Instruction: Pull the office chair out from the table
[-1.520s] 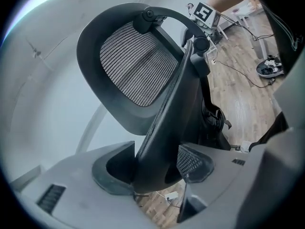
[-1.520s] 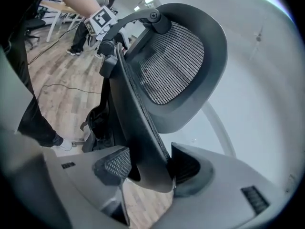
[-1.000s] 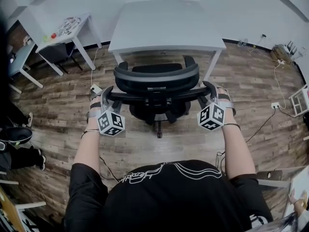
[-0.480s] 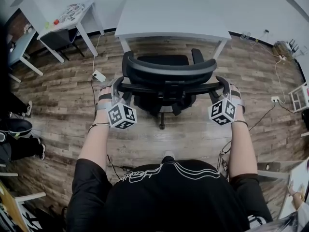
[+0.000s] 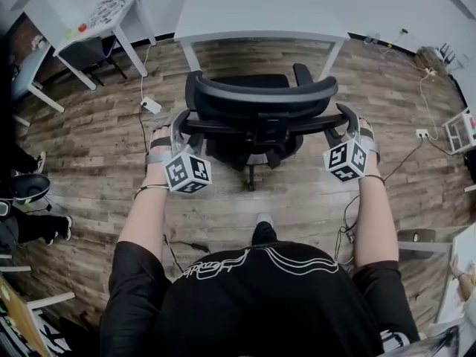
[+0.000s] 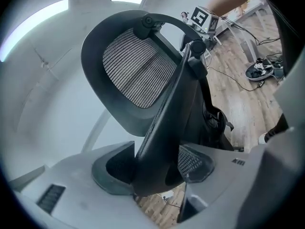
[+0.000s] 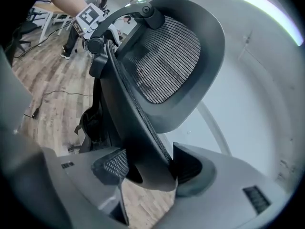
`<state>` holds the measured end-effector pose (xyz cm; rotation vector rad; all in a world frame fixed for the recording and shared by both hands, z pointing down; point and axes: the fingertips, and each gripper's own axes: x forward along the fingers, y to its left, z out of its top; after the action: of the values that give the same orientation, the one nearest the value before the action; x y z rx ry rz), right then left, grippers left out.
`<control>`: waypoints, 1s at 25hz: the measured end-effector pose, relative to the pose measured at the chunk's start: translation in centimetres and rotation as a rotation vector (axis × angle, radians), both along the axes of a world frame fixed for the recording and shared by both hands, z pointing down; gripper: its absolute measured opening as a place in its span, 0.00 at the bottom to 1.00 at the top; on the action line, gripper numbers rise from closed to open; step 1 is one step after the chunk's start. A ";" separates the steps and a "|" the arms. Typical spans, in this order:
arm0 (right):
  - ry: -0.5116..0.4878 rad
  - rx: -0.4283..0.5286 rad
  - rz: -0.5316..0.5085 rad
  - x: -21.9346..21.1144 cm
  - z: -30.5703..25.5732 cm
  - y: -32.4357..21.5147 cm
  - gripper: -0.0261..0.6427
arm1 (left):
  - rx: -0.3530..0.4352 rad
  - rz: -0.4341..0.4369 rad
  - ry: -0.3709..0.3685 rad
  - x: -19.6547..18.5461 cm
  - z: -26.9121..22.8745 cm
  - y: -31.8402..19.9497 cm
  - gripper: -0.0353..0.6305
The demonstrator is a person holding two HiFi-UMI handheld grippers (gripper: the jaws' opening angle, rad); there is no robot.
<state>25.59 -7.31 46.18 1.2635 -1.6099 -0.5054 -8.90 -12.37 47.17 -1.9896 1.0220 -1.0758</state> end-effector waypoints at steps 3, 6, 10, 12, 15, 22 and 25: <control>-0.005 0.004 0.007 -0.2 0.1 1.5 0.44 | -0.008 0.015 0.002 -0.1 0.2 1.5 0.40; -0.004 0.011 0.012 -0.8 0.2 2.7 0.44 | -0.011 0.021 0.002 -0.8 0.3 2.8 0.40; -0.017 0.032 0.023 -1.4 0.3 3.4 0.45 | -0.020 0.017 0.000 -1.3 0.6 3.5 0.40; -0.020 0.036 0.024 -1.4 0.3 3.6 0.46 | -0.028 0.014 0.001 -1.3 0.5 3.6 0.40; -0.004 0.062 0.029 -1.5 0.0 3.7 0.46 | -0.070 0.008 0.022 -1.3 0.5 3.6 0.42; -0.096 0.120 0.098 -0.6 -0.7 5.9 0.46 | -0.194 -0.018 0.204 -2.1 -0.8 5.3 0.49; -0.183 0.102 0.120 -0.3 -0.6 8.3 0.46 | -0.219 -0.021 0.293 -2.8 -1.8 7.1 0.49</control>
<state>25.25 0.94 45.54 1.5102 -1.6636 -0.4104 -11.74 -5.29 45.36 -2.3707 1.1159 -0.9588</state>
